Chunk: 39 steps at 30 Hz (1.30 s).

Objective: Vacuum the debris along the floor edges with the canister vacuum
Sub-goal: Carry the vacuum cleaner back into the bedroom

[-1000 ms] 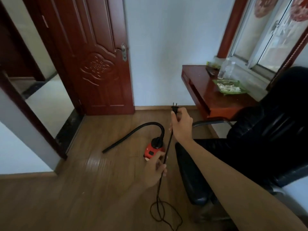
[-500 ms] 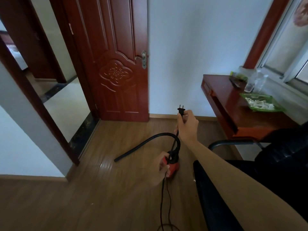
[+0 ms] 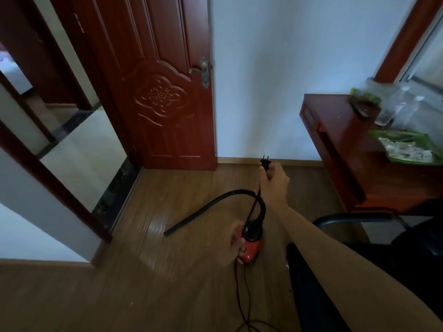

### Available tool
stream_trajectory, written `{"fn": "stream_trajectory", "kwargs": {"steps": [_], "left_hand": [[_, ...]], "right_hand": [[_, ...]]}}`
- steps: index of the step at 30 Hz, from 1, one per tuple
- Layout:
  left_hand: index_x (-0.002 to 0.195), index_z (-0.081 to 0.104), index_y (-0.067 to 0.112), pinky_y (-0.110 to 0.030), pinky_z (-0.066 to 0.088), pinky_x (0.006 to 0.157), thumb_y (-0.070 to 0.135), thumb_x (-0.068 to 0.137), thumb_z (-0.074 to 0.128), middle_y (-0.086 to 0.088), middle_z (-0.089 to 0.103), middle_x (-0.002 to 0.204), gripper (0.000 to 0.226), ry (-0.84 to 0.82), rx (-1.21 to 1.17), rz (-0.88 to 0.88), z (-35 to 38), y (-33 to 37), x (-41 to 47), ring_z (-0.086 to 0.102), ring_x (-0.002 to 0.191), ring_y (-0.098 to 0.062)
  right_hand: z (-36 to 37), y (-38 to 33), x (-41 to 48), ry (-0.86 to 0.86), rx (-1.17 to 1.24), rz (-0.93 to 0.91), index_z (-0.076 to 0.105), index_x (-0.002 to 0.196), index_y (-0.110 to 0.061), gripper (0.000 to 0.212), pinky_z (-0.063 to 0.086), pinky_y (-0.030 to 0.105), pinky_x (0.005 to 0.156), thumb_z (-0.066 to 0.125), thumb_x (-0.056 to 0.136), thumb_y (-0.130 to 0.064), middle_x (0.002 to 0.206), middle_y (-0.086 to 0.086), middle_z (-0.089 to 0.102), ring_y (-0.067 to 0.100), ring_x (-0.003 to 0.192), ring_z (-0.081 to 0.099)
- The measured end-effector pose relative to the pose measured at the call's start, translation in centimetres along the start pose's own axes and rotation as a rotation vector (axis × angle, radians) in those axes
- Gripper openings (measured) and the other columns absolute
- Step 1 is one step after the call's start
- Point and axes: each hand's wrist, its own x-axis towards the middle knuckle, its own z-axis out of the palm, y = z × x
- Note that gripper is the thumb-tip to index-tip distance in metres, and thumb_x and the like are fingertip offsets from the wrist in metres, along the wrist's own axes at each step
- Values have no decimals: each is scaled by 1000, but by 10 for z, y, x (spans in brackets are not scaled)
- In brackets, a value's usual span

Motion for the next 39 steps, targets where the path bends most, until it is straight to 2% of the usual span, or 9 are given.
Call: {"fn": "stream_trajectory", "kwargs": {"steps": [4, 9, 14, 19, 24, 27, 31, 35, 39], "left_hand": [[131, 45, 16, -41, 56, 79, 9, 100, 49, -1, 58, 79, 33, -25, -133, -46, -4, -14, 29, 61, 68, -6], [123, 46, 15, -35, 49, 66, -3, 100, 44, -10, 55, 73, 29, -58, -180, -2, -19, -14, 69, 56, 66, -23], [126, 49, 15, -31, 54, 66, 4, 100, 48, -3, 60, 74, 29, -117, -167, 19, -39, -40, 127, 60, 68, -15], [125, 50, 11, -21, 51, 61, 6, 100, 47, -1, 59, 73, 25, -225, -185, 16, -58, -71, 186, 59, 66, -13], [106, 52, 42, -28, 52, 62, 10, 98, 48, 0, 57, 70, 33, -334, -150, 82, -62, -114, 233, 61, 65, -15], [103, 51, 48, -39, 55, 61, 15, 96, 49, 2, 59, 66, 34, -379, -130, 103, -57, -129, 245, 61, 61, -18], [108, 49, 42, -35, 54, 61, 42, 95, 49, 11, 58, 64, 13, -453, -214, 130, -47, -138, 249, 60, 62, -14], [114, 47, 37, -27, 52, 63, 3, 99, 42, -3, 50, 66, 37, -506, -313, 18, -31, -157, 255, 55, 66, -21], [123, 48, 18, -27, 51, 61, -3, 97, 41, -7, 43, 68, 34, -497, -332, -66, -8, -184, 266, 54, 61, -13]], "right_hand": [[13, 2, 23, 14, 18, 43, 58, 94, -9, 13, 57, 44, 58, 58, 98, -21, 73, 13, 65, 33, 65, 66], [30, 2, 57, 46, -15, 80, 60, 97, -3, 14, 44, 16, 50, 57, 99, -17, 69, -2, 55, 11, 59, 53], [61, 15, 97, 103, -50, 103, 55, 87, -19, 13, 58, 50, 62, 58, 98, -24, 71, 8, 64, 31, 65, 66], [93, 39, 133, 159, -105, 219, 54, 93, -25, 7, 60, 48, 62, 58, 98, -27, 76, 6, 65, 26, 69, 66], [111, 55, 142, 222, -158, 287, 54, 98, -14, 5, 49, 19, 57, 56, 100, -18, 71, -1, 59, 9, 60, 57], [119, 70, 144, 211, -143, 312, 55, 99, -14, 6, 60, 42, 60, 57, 99, -20, 74, 7, 65, 24, 61, 66], [130, 97, 146, 206, -162, 365, 56, 101, -11, 11, 60, 47, 56, 58, 99, -21, 73, 7, 66, 23, 56, 67], [143, 127, 146, 205, -157, 408, 55, 100, -11, 10, 59, 47, 52, 58, 99, -20, 71, 8, 65, 23, 53, 66], [151, 164, 148, 185, -161, 469, 55, 101, -11, 9, 58, 46, 50, 58, 99, -20, 68, 8, 66, 21, 50, 65]]}}
